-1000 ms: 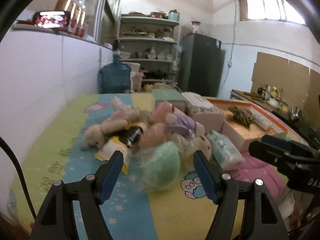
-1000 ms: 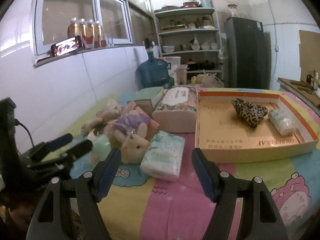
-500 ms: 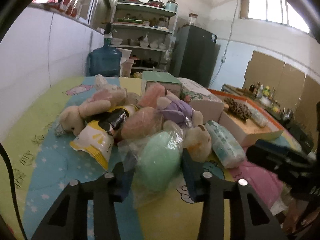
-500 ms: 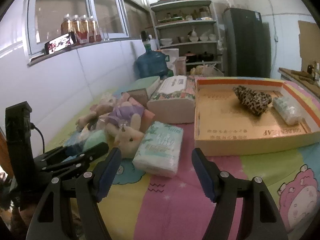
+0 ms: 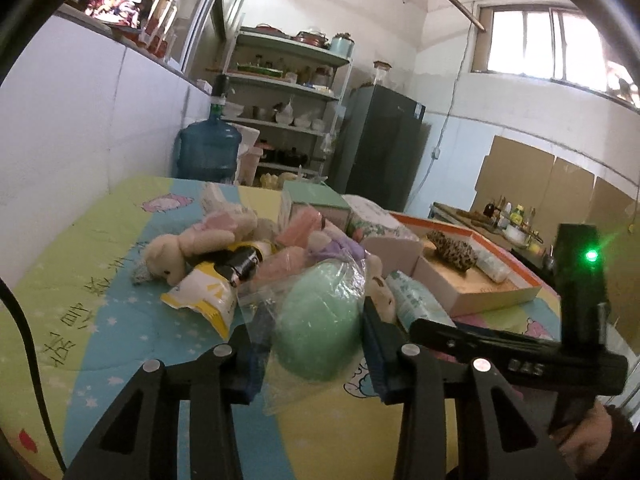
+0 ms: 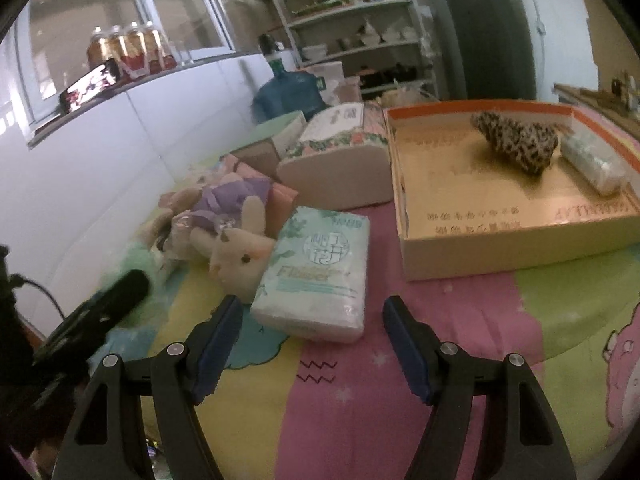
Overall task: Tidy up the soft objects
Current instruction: 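Grasp the bagged green ball with the left tool while the right tool grasps a tissue pack, then carry the green ball and tissue pack into the cardboard tray with both tools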
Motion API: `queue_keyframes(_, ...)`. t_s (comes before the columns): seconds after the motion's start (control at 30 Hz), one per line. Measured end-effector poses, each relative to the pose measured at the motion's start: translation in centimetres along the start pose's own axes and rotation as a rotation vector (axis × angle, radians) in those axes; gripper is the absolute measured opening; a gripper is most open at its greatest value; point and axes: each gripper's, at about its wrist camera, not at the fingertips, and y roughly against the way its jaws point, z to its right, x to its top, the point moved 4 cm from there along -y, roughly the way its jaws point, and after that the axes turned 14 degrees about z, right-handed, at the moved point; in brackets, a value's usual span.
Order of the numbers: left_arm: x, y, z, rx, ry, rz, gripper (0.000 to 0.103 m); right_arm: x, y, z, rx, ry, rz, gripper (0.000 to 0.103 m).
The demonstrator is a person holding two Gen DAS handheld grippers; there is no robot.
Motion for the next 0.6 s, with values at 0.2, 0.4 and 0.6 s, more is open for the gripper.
queue_keyframes(0.2,0.5,0.5,-0.3,0.011,0.003,0.014,0.042,0.6,-1.3,-0.1,-0.011,-0.016,0.001,0.074)
queue_keyframes(0.4,0.4,0.4,-0.5,0.03,-0.005,0.007,0.042,0.7,-1.5,-0.2,-0.031,0.007,0.006,0.053)
queue_keyframes(0.6,0.5,0.5,0.2,0.03,-0.005,0.012,0.042,0.5,-0.8,-0.6,-0.025,0.053,0.018,0.049)
